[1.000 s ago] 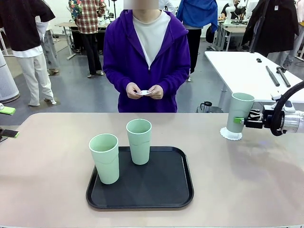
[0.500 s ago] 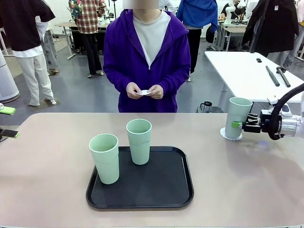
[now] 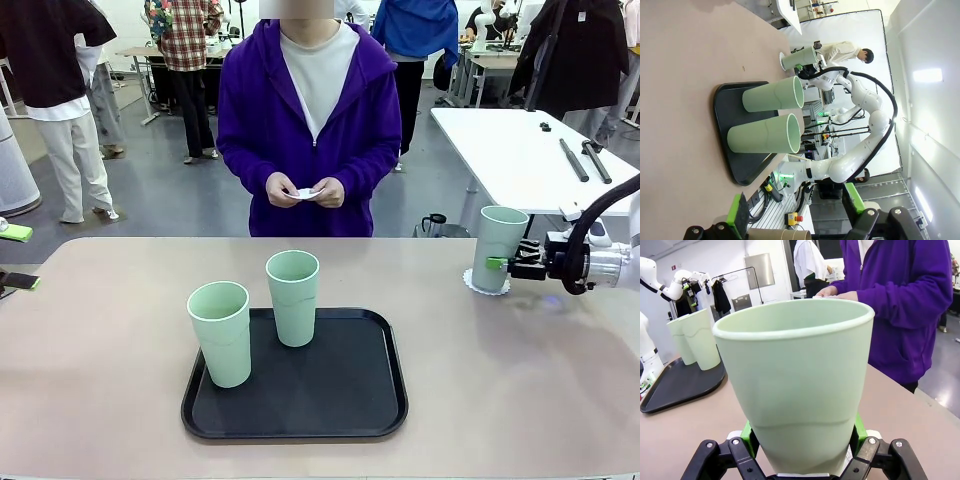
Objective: Place coasters on the table and set cups on them.
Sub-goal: Pick up one Reusable plastic cup and place it on a coaster set by the human.
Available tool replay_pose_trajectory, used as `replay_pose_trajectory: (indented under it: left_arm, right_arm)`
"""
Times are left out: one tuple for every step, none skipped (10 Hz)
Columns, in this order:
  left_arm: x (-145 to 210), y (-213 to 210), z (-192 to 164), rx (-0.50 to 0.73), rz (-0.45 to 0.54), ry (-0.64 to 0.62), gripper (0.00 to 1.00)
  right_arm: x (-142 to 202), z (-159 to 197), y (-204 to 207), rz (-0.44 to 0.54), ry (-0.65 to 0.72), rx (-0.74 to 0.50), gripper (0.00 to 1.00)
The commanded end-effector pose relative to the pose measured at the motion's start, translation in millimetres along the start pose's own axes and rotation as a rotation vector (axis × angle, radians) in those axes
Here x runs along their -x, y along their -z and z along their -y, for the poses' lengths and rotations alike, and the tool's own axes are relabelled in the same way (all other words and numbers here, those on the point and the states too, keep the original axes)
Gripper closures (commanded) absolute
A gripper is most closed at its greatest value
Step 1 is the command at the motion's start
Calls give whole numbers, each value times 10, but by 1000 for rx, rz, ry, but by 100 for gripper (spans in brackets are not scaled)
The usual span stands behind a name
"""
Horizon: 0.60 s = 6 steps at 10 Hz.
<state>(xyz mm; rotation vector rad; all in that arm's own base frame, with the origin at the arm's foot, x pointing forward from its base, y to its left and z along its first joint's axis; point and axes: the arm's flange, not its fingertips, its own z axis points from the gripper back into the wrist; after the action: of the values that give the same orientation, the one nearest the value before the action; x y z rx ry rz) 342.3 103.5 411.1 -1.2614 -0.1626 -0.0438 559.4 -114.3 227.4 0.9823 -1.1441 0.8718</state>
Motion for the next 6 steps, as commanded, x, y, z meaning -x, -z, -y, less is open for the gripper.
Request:
replay_pose_trajectory:
  left_arm:
    - [-8,-1,15,18,9,16,0]
    - [-8,-1,15,18,9,16,0]
    - [-8,-1,15,18,9,16,0]
    - [-8,-1,15,18,9,16,0]
    - [-8,-1,15,18,9,16,0]
    - [-8,-1,15,18,9,16,0]
  right_arm:
    - [29,95,29,1,-23,-13,16]
    - [29,102,33,0,-24,-15,16]
    - [29,107,43,-2,-22,-19,16]
    - [37,107,51,-7,-24,-21,16]
    - [36,107,50,-14,-23,-21,16]
    - [32,105,46,-34,-24,-16,0]
